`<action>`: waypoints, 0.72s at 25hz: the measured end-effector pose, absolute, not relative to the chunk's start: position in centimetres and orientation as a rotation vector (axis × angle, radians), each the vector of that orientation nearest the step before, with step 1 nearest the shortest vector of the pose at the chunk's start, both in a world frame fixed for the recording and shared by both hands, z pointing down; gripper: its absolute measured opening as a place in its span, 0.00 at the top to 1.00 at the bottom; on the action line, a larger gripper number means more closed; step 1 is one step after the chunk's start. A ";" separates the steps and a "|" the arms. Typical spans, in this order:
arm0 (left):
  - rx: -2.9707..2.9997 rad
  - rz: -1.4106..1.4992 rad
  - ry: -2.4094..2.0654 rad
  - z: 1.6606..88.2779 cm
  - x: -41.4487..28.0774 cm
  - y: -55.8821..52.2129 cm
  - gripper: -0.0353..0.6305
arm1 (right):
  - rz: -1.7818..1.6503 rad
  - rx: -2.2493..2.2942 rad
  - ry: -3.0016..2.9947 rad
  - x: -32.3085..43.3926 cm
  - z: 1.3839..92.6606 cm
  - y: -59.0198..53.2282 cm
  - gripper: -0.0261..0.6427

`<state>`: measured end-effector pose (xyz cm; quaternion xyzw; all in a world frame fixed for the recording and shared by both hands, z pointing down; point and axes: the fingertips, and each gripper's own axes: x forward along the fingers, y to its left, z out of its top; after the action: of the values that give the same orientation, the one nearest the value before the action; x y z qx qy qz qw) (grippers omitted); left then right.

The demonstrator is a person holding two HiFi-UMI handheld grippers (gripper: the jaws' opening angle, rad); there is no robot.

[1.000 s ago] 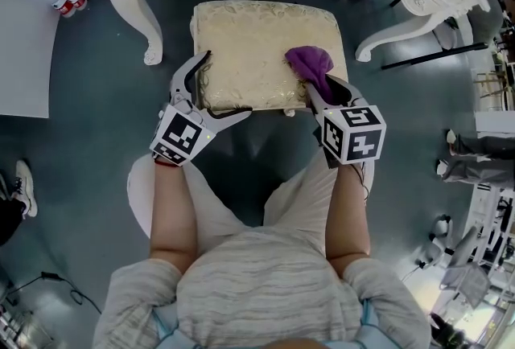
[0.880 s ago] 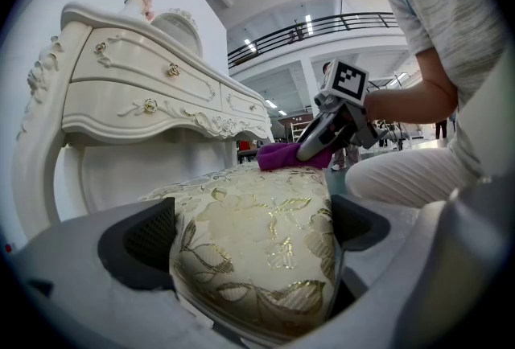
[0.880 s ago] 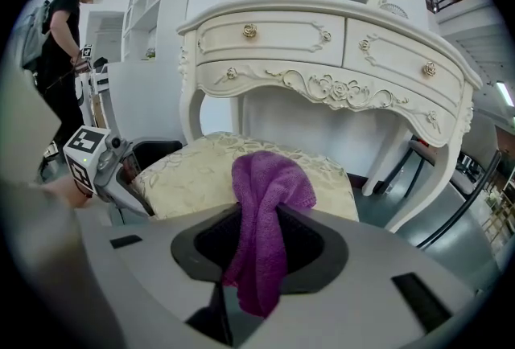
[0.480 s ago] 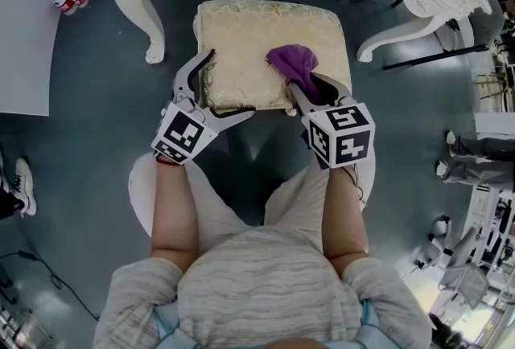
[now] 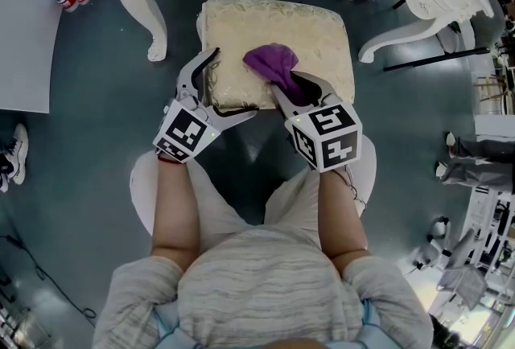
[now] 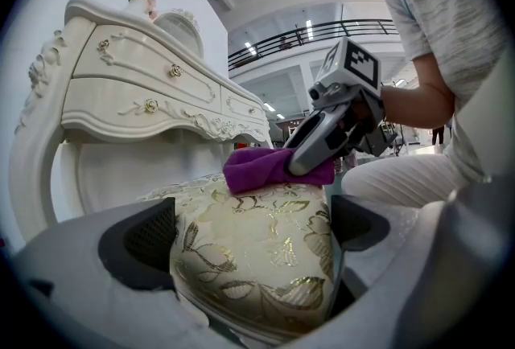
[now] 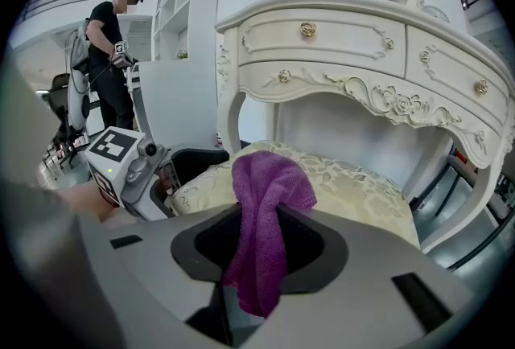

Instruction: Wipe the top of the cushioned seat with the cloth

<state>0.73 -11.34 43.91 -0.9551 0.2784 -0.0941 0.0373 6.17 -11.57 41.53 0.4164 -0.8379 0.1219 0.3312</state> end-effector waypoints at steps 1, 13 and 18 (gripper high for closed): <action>-2.933 -0.288 0.852 43.9 0.7 -11.3 0.06 | 0.317 1.076 -2.196 5.8 41.5 -11.5 0.79; -2.925 -0.308 0.849 43.8 0.7 -11.2 0.06 | 0.299 0.940 -2.264 1.9 41.5 -9.9 0.79; -2.918 -0.321 0.852 43.9 0.7 -11.3 0.06 | 0.294 0.928 -2.272 1.3 41.5 -9.8 0.79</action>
<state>0.70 -11.29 43.93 -0.9538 0.2784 -0.1050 0.0426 1.29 -9.81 41.47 0.3544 -0.8682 0.1125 0.3287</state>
